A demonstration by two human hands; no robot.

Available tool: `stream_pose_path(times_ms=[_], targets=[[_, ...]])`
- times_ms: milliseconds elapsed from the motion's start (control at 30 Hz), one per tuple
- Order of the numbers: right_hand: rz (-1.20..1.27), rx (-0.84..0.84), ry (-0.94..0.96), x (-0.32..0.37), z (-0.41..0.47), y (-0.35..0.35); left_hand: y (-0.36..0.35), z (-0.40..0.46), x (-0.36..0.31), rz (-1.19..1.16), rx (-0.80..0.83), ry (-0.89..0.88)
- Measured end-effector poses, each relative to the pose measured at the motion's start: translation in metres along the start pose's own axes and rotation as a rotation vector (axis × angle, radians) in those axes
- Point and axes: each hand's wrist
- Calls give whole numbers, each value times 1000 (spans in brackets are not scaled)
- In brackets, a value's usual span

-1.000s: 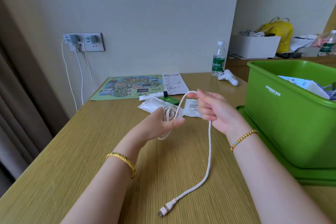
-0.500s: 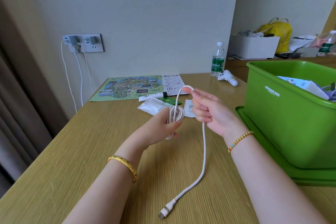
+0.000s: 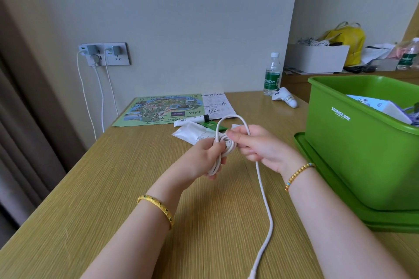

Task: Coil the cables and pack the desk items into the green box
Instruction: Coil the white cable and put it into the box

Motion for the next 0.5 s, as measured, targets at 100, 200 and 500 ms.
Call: stream_pose_path(times_ms=[100, 200, 500], targets=[[66, -73, 35, -2, 3, 3, -3, 4, 1, 29, -99, 9], [254, -192, 117, 1, 5, 14, 6, 4, 4, -105, -202, 47], [175, -244, 25, -4, 5, 19, 26, 8, 15, -512, -444, 216]])
Point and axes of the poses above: each hand's wrist, its own z-axis towards the middle knuckle, its own y-axis out of the back of the hand, x = y × z, and after that the axes turned 14 degrees about z, right-handed
